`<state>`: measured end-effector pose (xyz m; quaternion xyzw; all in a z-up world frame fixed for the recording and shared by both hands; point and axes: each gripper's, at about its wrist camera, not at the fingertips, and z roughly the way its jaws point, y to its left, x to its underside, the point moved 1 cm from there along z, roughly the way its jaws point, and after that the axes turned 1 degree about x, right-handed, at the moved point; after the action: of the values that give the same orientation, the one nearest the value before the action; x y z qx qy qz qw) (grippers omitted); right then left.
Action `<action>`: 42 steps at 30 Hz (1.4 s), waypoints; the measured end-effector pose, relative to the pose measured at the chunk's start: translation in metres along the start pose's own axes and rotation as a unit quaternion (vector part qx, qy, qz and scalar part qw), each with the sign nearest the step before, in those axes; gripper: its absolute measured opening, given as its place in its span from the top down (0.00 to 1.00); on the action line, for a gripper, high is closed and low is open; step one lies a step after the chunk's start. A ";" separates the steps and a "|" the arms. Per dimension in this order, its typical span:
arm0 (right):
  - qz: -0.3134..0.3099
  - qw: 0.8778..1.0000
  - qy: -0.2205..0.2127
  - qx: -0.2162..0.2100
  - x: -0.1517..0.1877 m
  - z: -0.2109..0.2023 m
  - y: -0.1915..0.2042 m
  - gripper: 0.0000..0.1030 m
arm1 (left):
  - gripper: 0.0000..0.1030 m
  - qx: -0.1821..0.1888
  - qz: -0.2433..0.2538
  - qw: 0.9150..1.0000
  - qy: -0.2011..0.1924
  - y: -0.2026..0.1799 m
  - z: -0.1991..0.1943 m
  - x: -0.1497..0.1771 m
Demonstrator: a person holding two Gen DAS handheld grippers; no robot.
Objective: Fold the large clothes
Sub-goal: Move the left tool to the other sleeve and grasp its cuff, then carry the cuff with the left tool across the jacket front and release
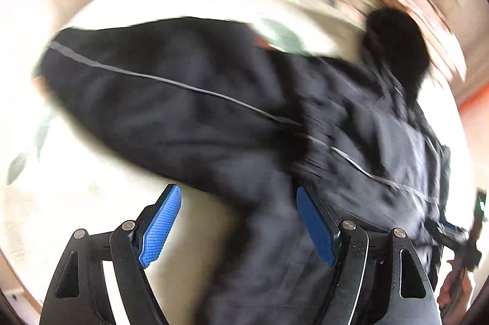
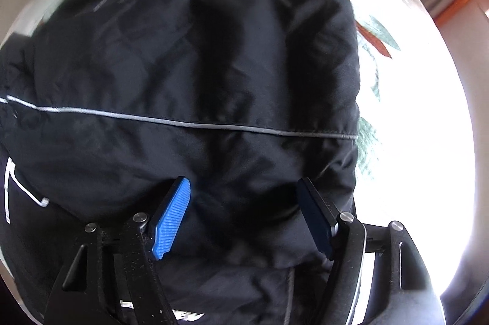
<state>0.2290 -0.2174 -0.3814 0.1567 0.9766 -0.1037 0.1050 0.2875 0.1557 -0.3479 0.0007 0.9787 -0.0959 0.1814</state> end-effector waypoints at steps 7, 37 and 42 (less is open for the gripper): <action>0.033 0.999 -0.005 -0.022 0.000 -0.031 0.084 0.27 | 0.23 -0.043 -0.093 0.994 -0.042 0.151 -0.026 -0.059; -0.011 0.998 0.016 -0.052 -0.037 -0.032 0.244 0.27 | 0.55 0.048 -0.263 0.963 -0.043 0.353 0.086 -0.166; -0.047 0.997 -0.006 -0.062 -0.043 -0.037 0.267 0.27 | 0.85 0.023 -0.218 0.973 -0.074 0.319 0.048 -0.176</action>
<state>0.3503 0.0277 -0.3811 0.1031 0.9868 -0.0488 0.1152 0.4803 0.4652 -0.3893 -0.2157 0.9366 -0.1552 0.2282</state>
